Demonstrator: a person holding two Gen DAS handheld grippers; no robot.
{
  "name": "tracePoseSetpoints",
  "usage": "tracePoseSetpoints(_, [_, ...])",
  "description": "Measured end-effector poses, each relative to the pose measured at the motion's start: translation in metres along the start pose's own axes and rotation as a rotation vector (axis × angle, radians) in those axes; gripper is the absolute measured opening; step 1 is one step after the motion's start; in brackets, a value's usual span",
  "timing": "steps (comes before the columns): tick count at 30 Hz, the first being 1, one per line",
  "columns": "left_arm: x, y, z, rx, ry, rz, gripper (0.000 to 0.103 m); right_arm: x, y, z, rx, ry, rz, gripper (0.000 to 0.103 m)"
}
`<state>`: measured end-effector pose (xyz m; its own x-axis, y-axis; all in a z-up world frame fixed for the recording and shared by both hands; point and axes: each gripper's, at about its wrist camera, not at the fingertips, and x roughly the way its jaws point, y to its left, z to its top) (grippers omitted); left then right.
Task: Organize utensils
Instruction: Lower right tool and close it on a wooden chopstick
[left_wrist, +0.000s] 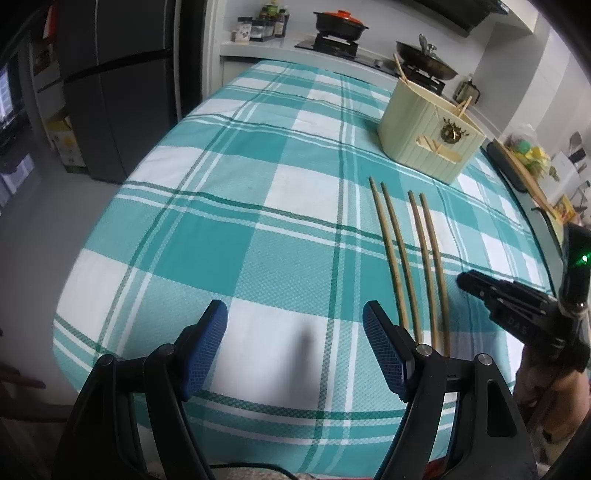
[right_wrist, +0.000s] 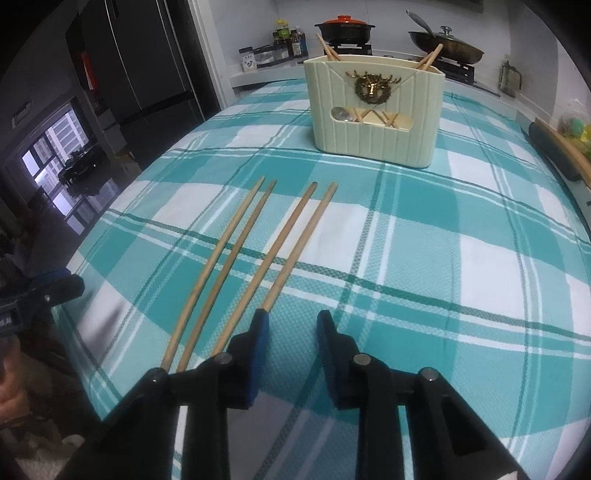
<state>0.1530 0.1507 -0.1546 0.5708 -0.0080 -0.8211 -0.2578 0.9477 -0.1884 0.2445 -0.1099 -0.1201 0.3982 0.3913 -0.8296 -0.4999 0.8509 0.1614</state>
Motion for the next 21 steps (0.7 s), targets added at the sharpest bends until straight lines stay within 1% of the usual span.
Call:
tracePoseSetpoints(1, [-0.001,0.000,0.000,0.001,-0.002,0.004,0.077,0.006,0.001,0.004,0.002,0.007,0.001,0.019])
tracePoseSetpoints(6, [-0.008,0.000,0.011,0.021,-0.031,0.023,0.077,0.036,0.003,0.020,0.047,0.045,0.031,0.018])
tracePoseSetpoints(9, [-0.005,-0.008,0.022,0.050,-0.032,0.014,0.079,0.045,0.014,0.024,0.007,0.049,0.003,0.018])
tracePoseSetpoints(12, [0.005,-0.026,0.032,0.118,-0.022,-0.008,0.082,0.045,0.018,0.023,-0.027,0.045,-0.037,0.014])
tracePoseSetpoints(14, [0.018,-0.040,0.034,0.163,-0.005,-0.018,0.083,0.042,0.017,0.021,-0.034,0.036,-0.068,0.011])
tracePoseSetpoints(16, [0.034,-0.052,0.033,0.192,0.030,-0.043,0.083,0.039,0.013,0.019,-0.027,0.029,-0.089,0.010])
tracePoseSetpoints(19, [0.055,-0.066,0.032,0.203,0.077,-0.069,0.083,0.034,0.008,0.014,-0.004,0.024,-0.095,0.010])
tracePoseSetpoints(21, [0.062,-0.073,0.032,0.202,0.083,-0.068,0.083,0.031,0.005,0.010,0.001,0.023,-0.109,0.010])
